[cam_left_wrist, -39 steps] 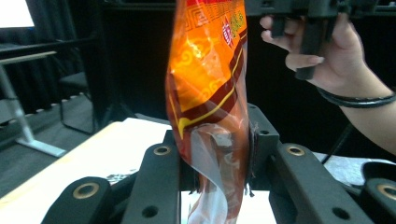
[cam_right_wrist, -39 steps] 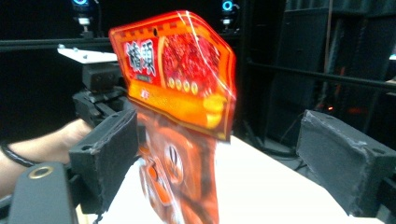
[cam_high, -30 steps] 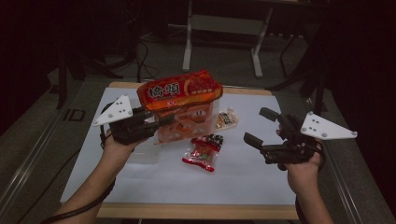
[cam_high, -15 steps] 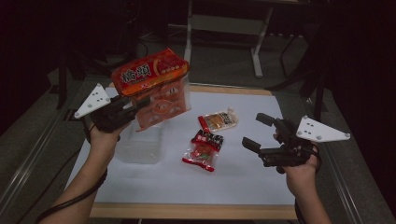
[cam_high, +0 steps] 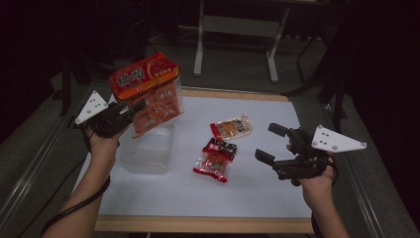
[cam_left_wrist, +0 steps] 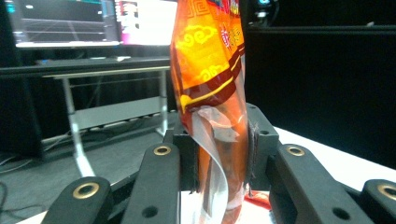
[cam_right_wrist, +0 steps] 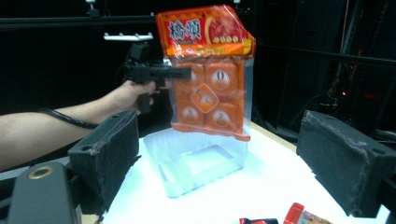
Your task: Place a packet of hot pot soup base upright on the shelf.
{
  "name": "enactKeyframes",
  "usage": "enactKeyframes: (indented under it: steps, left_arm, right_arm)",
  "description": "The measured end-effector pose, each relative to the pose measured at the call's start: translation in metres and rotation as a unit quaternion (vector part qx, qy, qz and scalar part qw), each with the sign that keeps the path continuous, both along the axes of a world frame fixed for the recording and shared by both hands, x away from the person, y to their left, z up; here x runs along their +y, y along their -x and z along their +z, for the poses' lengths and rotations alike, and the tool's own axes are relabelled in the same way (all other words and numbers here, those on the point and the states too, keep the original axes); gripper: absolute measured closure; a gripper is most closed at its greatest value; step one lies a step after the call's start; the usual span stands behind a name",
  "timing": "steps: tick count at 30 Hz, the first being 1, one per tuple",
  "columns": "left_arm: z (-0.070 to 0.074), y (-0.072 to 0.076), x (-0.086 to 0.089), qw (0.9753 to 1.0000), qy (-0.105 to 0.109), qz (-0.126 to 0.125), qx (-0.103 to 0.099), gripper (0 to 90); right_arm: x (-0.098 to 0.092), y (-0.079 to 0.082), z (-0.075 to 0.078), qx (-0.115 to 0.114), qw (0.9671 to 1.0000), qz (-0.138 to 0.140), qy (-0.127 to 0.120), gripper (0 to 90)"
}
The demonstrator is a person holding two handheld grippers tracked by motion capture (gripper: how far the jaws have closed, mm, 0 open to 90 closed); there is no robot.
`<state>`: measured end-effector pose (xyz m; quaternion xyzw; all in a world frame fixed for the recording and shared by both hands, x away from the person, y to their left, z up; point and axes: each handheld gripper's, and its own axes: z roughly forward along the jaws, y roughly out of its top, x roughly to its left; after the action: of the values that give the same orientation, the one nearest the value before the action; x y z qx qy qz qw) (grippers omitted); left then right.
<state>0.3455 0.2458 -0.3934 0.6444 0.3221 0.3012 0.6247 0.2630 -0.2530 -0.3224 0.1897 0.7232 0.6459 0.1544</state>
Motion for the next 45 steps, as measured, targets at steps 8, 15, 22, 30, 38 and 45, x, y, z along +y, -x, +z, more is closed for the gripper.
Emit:
enactKeyframes:
  steps: [8, 15, 22, 30, 38, 45]
  left_arm:
    - [-0.023, -0.005, 0.016, 0.9991, 0.006, 0.036, 0.021, 71.6]
    - [-0.036, -0.008, 0.023, 0.9978, 0.024, 0.051, 0.033, 71.6]
    - [-0.046, -0.014, 0.016, 0.9979, 0.005, 0.048, 0.042, 71.6]
    - [-0.061, -0.021, 0.010, 0.9963, -0.014, 0.047, 0.070, 71.6]
    - [-0.075, -0.023, 0.014, 0.9949, -0.013, 0.050, 0.087, 71.3]
    - [-0.075, -0.026, 0.015, 0.9926, -0.009, 0.053, 0.109, 71.1]
  right_arm:
    - [0.000, -0.001, -0.003, 0.005, 1.0000, 0.004, 0.002, 13.1]
    - [0.002, -0.002, -0.006, 0.010, 0.9999, 0.007, 0.004, 13.2]
    - [0.001, -0.002, -0.007, 0.012, 0.9999, 0.010, 0.002, 13.2]
    - [-0.001, -0.002, -0.010, 0.017, 0.9998, 0.012, 0.002, 13.3]
    - [-0.001, -0.003, -0.013, 0.022, 0.9997, 0.013, 0.001, 13.3]
    - [0.002, -0.003, -0.017, 0.027, 0.9995, 0.016, 0.002, 13.3]
